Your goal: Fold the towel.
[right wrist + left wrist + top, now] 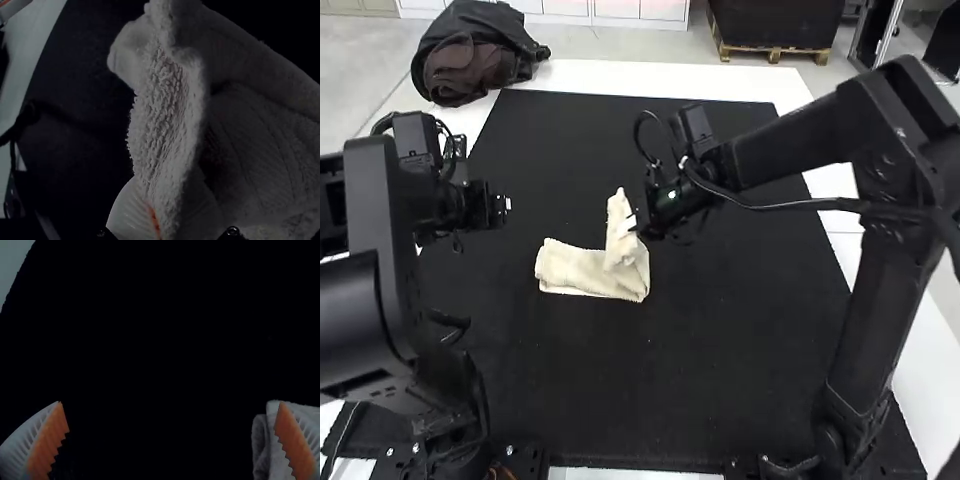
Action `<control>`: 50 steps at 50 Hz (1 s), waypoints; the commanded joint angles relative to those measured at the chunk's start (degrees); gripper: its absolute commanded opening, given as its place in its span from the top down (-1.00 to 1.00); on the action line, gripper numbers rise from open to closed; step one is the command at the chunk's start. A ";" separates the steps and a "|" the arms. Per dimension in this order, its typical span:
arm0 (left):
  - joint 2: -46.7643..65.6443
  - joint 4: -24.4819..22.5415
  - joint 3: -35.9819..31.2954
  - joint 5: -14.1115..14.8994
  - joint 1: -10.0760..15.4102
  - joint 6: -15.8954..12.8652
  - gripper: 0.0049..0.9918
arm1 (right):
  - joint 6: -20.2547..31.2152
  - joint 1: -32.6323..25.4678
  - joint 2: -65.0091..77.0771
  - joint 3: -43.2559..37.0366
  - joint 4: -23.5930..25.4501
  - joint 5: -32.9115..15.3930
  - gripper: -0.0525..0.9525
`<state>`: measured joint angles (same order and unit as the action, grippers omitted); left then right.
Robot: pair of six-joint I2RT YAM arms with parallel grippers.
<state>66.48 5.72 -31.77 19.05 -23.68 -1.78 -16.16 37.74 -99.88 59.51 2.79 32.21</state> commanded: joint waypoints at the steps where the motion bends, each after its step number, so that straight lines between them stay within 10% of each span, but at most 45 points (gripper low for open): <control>1: -1.26 -0.44 1.01 -0.94 -0.58 1.08 -0.95 | -0.80 2.43 -1.90 3.78 -0.50 0.93 0.94; 50: -2.76 -0.35 2.33 -0.94 -4.09 1.78 -0.95 | -1.77 10.08 -17.55 21.00 -0.41 0.93 0.94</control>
<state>65.17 5.54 -29.41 18.17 -27.16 -0.34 -17.41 46.78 -116.55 77.47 2.83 32.23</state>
